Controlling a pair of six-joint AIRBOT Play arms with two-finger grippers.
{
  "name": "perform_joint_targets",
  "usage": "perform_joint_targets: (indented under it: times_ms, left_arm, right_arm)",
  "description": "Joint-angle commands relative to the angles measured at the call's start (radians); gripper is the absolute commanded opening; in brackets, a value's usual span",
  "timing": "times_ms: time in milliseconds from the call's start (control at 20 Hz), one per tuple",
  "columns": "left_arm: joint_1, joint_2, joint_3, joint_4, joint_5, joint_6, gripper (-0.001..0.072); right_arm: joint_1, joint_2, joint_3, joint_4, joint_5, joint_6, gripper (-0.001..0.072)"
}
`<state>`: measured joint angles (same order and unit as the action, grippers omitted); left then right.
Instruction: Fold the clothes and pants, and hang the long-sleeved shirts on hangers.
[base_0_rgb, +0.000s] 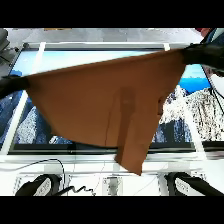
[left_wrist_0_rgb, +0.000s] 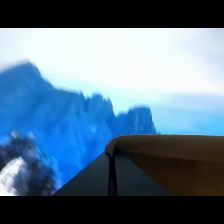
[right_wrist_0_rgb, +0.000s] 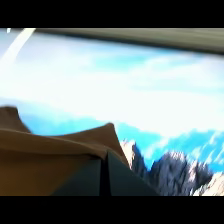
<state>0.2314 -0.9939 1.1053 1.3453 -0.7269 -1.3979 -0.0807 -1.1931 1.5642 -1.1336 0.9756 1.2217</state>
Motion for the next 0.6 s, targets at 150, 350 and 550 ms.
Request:
perform_joint_targets:
  times_ms: [150, 350, 550]
  left_arm:
    - [0.0, -0.325, -0.014, -0.124, 0.176, 0.0, 0.0014]
    - [0.0, -0.334, -0.014, -0.125, 0.272, 0.0, 0.0014]
    - [0.0, -0.334, -0.014, -0.124, 0.299, 0.0, 0.0225]
  right_arm:
    - [0.0, -0.348, 0.001, 0.023, -0.05, 0.0, 0.0013]
    - [0.0, -0.401, 0.001, 0.023, -0.115, 0.0, 0.0013]
    - [0.0, -0.401, 0.001, 0.019, -0.159, 0.0, 0.0344]
